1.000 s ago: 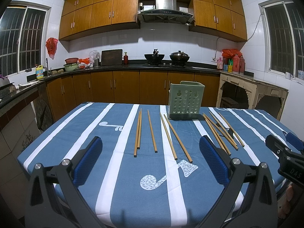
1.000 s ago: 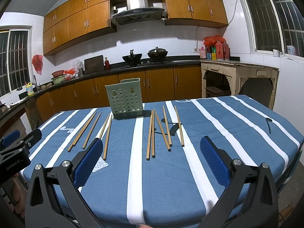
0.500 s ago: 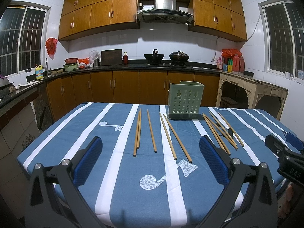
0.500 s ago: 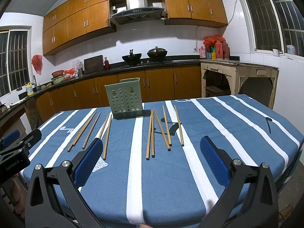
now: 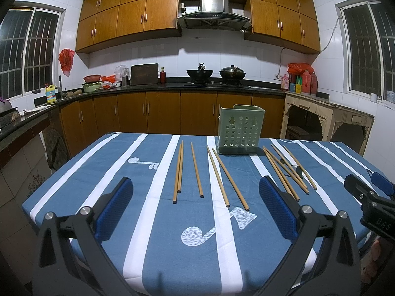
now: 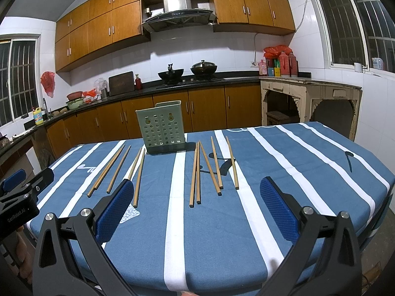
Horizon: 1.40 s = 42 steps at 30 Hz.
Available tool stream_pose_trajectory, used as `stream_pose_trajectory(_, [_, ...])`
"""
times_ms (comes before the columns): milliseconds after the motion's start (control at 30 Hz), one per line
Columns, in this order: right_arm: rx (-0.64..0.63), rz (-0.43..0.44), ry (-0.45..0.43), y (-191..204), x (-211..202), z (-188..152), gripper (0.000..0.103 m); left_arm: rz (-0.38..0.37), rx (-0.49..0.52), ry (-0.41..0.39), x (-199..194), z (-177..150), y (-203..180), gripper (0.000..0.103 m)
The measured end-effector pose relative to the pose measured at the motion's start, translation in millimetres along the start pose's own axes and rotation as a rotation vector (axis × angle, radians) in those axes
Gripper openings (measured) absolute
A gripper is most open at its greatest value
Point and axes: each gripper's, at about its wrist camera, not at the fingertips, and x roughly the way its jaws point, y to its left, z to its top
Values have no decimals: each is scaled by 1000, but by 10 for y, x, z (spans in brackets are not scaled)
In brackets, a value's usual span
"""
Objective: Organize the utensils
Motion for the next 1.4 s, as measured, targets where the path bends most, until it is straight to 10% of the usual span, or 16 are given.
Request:
stream_pose_trajectory(433, [30,-37,55,-181,265,108,101,52,-26,68,253,32,110,99])
stream_pose_trajectory(700, [93,-113,267,-596,1007,289,101,80,-63,252,879,109,386,99])
stream_pose_trajectory(967, [96,-151,442,-804,1769,272,66,52,-127,400,1473,134,756,99])
stream_pose_trajectory(1400, [44,-174,547,-789,2127,96,34,-40,-8,577,2142,-21,661,42])
